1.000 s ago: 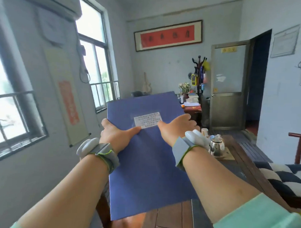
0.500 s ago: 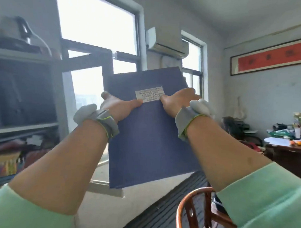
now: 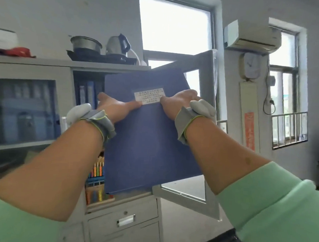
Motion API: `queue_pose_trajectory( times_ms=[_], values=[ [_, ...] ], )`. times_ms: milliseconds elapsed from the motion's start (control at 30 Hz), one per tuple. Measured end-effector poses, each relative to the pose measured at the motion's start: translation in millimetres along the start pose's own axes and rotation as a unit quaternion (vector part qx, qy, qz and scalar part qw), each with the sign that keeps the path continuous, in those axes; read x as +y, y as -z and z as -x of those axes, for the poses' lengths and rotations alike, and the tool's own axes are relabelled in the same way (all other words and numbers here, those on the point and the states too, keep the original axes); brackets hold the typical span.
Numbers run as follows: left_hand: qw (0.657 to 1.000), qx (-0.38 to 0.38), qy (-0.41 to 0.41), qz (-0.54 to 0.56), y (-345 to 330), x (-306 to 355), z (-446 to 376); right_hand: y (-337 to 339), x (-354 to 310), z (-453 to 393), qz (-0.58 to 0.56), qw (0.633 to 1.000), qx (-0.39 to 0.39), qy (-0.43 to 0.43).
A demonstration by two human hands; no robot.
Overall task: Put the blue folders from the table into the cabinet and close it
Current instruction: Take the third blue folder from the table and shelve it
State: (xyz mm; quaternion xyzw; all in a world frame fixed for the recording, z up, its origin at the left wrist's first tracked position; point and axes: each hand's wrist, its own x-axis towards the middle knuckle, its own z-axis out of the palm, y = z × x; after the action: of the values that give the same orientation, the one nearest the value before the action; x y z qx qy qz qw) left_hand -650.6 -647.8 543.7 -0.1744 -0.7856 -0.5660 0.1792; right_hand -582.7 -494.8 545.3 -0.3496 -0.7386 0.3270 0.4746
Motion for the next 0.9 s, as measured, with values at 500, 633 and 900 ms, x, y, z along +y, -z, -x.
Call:
queue_pose_trajectory(
  times_ms=[500, 633, 900],
  values=[
    [0.979, 0.192, -0.063, 0.003, 31, -79, -123, -186, -60, -31, -0.096, 0.98, -0.149, 0.086],
    [0.971, 0.22, -0.093, -0.006, 37, -93, -156, -240, -74, -48, -0.148, 0.965, -0.195, 0.098],
    [0.965, 0.209, -0.155, -0.021, 28, -114, -220, -325, -88, -82, -0.22, 0.944, -0.23, 0.089]
  ],
)
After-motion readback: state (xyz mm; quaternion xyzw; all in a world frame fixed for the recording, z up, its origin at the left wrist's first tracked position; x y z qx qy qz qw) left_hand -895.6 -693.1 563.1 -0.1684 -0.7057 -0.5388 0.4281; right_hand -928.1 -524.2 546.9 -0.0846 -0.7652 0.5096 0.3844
